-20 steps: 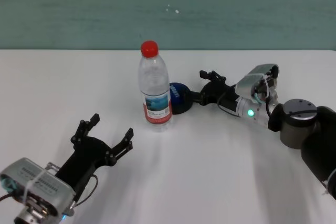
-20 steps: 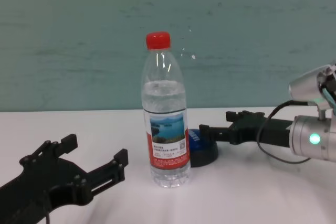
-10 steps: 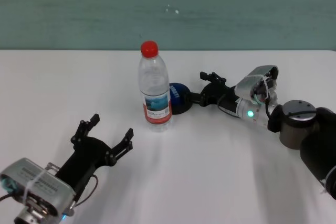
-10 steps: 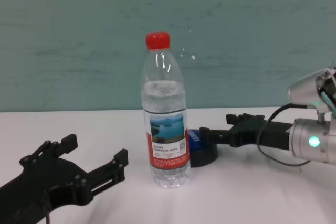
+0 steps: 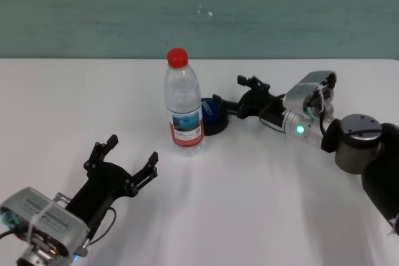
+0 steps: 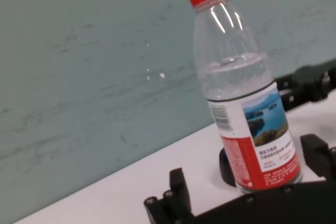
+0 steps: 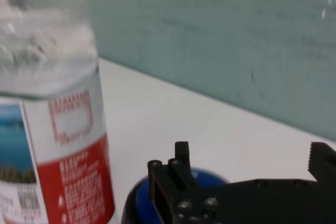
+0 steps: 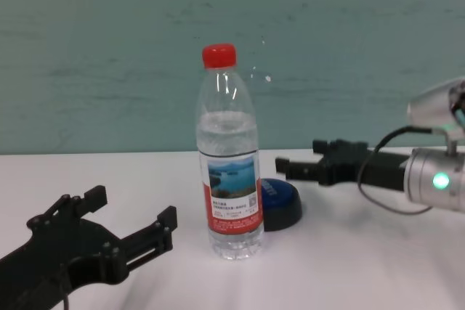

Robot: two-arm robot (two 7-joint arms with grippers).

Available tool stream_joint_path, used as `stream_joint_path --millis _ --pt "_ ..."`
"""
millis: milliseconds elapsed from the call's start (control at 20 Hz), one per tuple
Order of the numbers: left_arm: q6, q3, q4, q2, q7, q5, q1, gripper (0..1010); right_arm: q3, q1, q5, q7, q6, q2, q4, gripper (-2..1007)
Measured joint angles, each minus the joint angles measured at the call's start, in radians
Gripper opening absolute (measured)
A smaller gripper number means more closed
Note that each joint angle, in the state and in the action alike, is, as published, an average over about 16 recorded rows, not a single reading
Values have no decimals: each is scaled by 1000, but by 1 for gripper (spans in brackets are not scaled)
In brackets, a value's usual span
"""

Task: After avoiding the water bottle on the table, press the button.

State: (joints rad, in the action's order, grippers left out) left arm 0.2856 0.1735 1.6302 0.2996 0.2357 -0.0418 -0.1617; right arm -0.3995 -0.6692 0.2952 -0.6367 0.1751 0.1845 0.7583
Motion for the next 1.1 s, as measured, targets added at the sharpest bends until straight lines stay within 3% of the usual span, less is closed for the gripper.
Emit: stream_joint_path --millis 400,1100 --pt "0 0 0 0 0 0 0 1000 19 57 34 30 -21 42 152 1004" --pt "0 0 0 0 0 0 0 1000 73 139 94 98 -25 97 295 1004"
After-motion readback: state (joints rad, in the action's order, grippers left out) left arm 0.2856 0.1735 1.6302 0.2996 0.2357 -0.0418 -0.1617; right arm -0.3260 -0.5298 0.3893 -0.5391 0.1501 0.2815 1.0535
